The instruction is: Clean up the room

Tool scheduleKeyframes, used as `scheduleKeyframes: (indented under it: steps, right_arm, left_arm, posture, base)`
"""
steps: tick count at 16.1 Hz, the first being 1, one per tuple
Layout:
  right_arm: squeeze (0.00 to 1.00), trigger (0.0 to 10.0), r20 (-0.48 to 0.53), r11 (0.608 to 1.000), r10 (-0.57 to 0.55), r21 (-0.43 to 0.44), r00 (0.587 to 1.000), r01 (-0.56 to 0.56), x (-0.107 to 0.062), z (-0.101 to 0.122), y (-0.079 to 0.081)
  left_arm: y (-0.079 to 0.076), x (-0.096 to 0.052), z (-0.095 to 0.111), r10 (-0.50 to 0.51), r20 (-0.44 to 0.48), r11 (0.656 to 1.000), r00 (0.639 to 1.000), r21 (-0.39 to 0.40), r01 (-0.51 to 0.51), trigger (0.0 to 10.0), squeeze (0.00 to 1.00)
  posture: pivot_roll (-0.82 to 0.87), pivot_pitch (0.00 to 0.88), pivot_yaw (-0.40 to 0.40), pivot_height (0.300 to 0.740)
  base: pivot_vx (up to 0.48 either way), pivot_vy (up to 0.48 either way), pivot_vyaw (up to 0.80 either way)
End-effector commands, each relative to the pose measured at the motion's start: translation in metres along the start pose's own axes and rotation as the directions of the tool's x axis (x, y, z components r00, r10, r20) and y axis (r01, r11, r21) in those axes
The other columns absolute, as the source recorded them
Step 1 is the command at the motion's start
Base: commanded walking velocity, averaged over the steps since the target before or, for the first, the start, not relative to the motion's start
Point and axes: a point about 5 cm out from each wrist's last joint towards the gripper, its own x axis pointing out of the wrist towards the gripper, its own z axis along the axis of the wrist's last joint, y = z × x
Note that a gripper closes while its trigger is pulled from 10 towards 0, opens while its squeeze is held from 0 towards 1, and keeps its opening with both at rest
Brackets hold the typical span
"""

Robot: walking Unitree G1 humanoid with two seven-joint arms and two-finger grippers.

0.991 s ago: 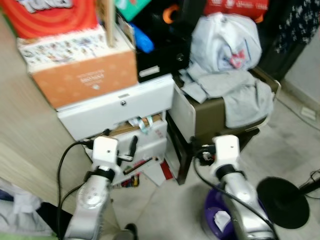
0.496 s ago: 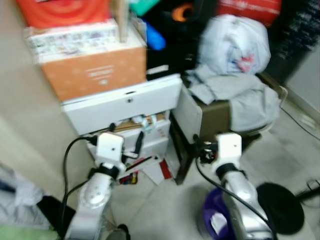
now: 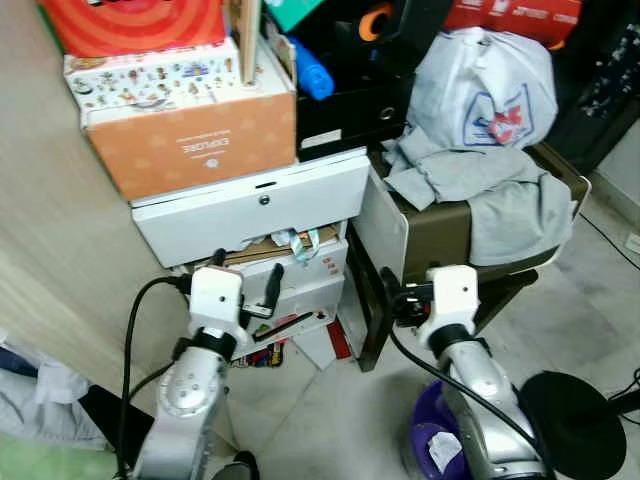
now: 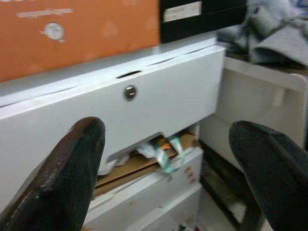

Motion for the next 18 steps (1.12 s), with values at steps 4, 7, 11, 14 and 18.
scheduleKeyframes:
  steps: [4, 7, 11, 14, 18]
  right_arm:
    - [0.00, 10.0, -0.003, 1.000, 0.012, 0.005, 1.000, -0.012, 0.001, 0.000, 0.002]
    - [0.00, 10.0, -0.006, 1.000, 0.012, 0.002, 1.000, -0.012, 0.001, -0.001, 0.002]
    - [0.00, 10.0, -0.008, 1.000, 0.014, 0.000, 1.000, -0.014, 0.001, -0.002, 0.001]
    - [0.00, 10.0, -0.011, 1.000, 0.010, 0.003, 1.000, -0.010, -0.001, -0.003, -0.001]
    - [0.00, 10.0, -0.024, 1.000, 0.005, -0.008, 1.000, -0.005, -0.009, -0.006, -0.006]
  left_arm:
    - [0.003, -0.002, -0.004, 0.011, -0.024, 1.000, 1.000, 0.018, -0.010, 10.0, 0.00]
    - [0.002, -0.002, -0.005, 0.008, -0.027, 1.000, 1.000, 0.018, -0.008, 10.0, 0.00]
    - [0.003, -0.004, -0.008, 0.002, -0.041, 1.000, 0.999, 0.015, -0.001, 10.0, 0.00]
    - [0.006, -0.008, -0.009, 0.003, -0.047, 1.000, 0.999, 0.022, -0.002, 10.0, 0.00]
    - [0.008, -0.017, -0.010, 0.007, -0.058, 1.000, 0.998, 0.024, -0.006, 10.0, 0.00]
  posture:
    - [-0.05, 0.148, -0.056, 0.740]
    - [-0.04, 0.144, -0.056, 0.740]
    - [-0.04, 0.142, -0.059, 0.740]
    - [-0.04, 0.143, -0.059, 0.740]
    - [-0.04, 0.150, -0.059, 0.740]
  base:
    - [0.000, 0.000, 0.20]
    - [0.000, 0.000, 0.80]
    - [0.000, 0.000, 0.56]
    - [0.000, 0.000, 0.00]
    - [0.000, 0.000, 0.00]
